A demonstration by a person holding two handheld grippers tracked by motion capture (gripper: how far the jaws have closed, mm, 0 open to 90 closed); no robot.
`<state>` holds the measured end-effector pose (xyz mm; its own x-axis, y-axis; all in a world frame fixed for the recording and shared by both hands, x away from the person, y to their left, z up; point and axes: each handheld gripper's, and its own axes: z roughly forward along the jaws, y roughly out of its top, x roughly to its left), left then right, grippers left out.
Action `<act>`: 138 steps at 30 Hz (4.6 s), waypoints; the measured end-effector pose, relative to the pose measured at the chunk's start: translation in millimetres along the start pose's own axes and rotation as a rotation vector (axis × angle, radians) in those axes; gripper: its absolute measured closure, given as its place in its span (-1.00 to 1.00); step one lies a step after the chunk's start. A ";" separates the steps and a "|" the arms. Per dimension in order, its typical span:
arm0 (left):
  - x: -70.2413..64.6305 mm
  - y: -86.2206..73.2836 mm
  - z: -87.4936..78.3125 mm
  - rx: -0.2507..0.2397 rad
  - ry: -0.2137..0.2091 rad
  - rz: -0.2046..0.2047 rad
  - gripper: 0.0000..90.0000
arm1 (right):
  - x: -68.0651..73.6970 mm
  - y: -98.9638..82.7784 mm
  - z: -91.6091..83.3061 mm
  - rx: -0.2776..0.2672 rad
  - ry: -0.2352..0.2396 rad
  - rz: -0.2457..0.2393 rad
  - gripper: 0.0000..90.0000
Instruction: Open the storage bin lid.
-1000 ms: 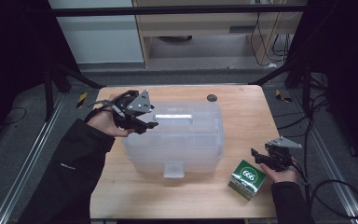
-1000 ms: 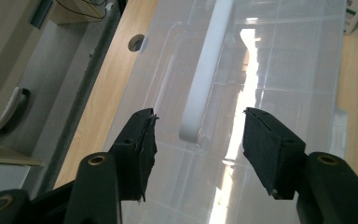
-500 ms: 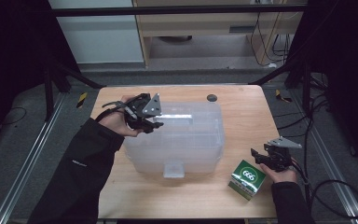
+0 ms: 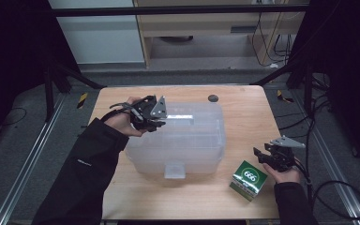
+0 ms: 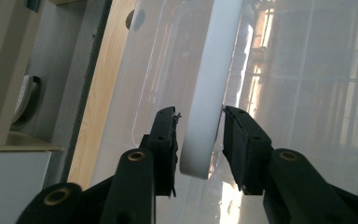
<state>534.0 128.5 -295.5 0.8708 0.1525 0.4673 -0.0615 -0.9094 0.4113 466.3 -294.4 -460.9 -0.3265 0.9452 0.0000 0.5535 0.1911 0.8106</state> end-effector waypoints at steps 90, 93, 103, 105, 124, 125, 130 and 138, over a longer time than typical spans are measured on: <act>14.5 16.8 -5.1 0.009 0.255 -0.080 0.53 | 92.8 46.6 -16.8 -0.034 0.334 -0.084 1.00; 15.6 17.3 -4.4 0.009 0.267 -0.084 0.52 | 95.3 48.1 -16.4 -0.043 0.340 -0.086 1.00; 17.4 17.8 -3.7 0.010 0.275 -0.091 0.52 | 97.9 54.4 -18.0 -0.107 0.361 -0.046 1.00; 17.6 17.5 -3.5 0.008 0.274 -0.093 0.52 | 97.6 54.5 -18.0 -0.112 0.355 -0.041 1.00; 3.6 -14.9 -38.0 -0.120 0.207 -0.230 -0.01 | 98.5 53.4 -17.8 -0.117 0.342 -0.040 1.00; 2.8 -17.7 -40.4 -0.124 0.206 -0.234 -0.03 | 98.5 53.4 -17.6 -0.116 0.343 -0.039 1.00; -2.5 -33.7 -54.2 -0.158 0.207 -0.278 -0.05 | 98.7 53.4 -17.6 -0.116 0.342 -0.038 1.00; -13.4 -59.5 -71.0 -0.239 0.242 -0.355 0.02 | 98.6 53.3 -17.3 -0.110 0.344 -0.036 1.00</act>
<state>491.4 208.0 -270.7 0.7219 0.5481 0.4225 0.0840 -0.6754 0.7327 450.4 -195.7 -407.5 -0.5931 0.7905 0.1525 0.4572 0.1748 0.8720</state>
